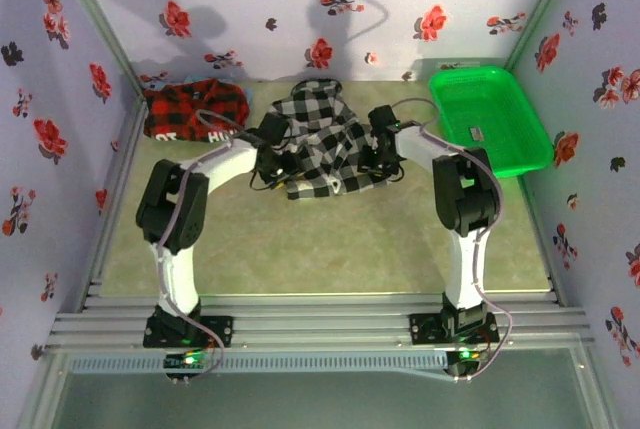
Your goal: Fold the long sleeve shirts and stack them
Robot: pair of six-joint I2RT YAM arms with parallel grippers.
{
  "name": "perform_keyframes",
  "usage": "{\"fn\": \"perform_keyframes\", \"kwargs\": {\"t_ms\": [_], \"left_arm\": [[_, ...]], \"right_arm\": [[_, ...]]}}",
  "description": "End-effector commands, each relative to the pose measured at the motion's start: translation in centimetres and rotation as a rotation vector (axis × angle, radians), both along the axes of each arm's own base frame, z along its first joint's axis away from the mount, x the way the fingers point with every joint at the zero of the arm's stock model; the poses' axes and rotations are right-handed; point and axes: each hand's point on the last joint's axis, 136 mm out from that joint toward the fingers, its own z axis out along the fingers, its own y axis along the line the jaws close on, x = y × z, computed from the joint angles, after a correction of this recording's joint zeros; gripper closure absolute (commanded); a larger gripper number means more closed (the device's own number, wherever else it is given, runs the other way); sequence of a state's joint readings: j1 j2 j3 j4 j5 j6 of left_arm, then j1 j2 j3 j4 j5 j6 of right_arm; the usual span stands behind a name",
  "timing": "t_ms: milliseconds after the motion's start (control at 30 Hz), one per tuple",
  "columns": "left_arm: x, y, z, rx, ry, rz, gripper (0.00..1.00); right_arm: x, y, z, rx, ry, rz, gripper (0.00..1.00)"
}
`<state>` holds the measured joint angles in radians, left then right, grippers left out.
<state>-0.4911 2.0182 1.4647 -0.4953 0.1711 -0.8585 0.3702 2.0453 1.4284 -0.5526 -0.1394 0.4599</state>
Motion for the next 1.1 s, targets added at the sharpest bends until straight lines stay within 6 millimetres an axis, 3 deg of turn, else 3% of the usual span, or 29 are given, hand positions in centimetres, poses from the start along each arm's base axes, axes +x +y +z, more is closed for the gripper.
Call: {"fn": "perform_keyframes", "kwargs": {"t_ms": [0, 133, 267, 367, 433, 600, 733, 833, 900, 1000, 1067], "left_arm": [[2.4, 0.3, 0.9, 0.059, -0.054, -0.054, 0.55], [3.6, 0.9, 0.9, 0.109, -0.082, -0.138, 0.61], [5.0, -0.4, 1.8, 0.074, -0.139, -0.231, 0.63], [6.0, -2.9, 2.9, -0.027, -0.176, -0.278, 0.61], [6.5, -3.9, 3.9, -0.069, -0.202, -0.278, 0.55], [7.3, -3.2, 8.8, -0.117, -0.280, -0.229, 0.27], [6.1, 0.1, 14.7, -0.121, -0.354, -0.145, 0.19], [3.3, 3.1, 17.9, -0.109, -0.385, -0.052, 0.13], [0.7, 4.0, 18.0, -0.135, -0.359, -0.004, 0.13], [-4.0, 4.7, 15.7, -0.140, -0.272, 0.047, 0.13], [-7.0, 4.1, 13.5, -0.159, -0.227, 0.057, 0.13]], "right_arm": [[-7.1, 0.3, -3.6, -0.028, 0.186, -0.044, 0.61], [-13.2, 3.5, -4.6, 0.093, 0.284, -0.090, 0.61], [-18.5, 9.4, -3.2, 0.288, 0.344, -0.115, 0.59], [-20.5, 13.7, -0.9, 0.426, 0.373, -0.087, 0.51], [-20.9, 14.4, 1.1, 0.432, 0.379, -0.049, 0.47], [-20.3, 14.7, 8.5, 0.507, 0.299, 0.023, 0.41], [-17.5, 10.3, 12.7, 0.372, 0.121, 0.095, 0.37], [-13.9, 6.3, 13.6, 0.180, 0.006, 0.171, 0.37], [-12.0, 4.5, 12.5, 0.050, -0.015, 0.241, 0.39], [-9.7, 4.6, 10.4, 0.020, -0.030, 0.324, 0.46], [-9.0, 5.2, 8.6, 0.034, -0.030, 0.353, 0.51]]}}
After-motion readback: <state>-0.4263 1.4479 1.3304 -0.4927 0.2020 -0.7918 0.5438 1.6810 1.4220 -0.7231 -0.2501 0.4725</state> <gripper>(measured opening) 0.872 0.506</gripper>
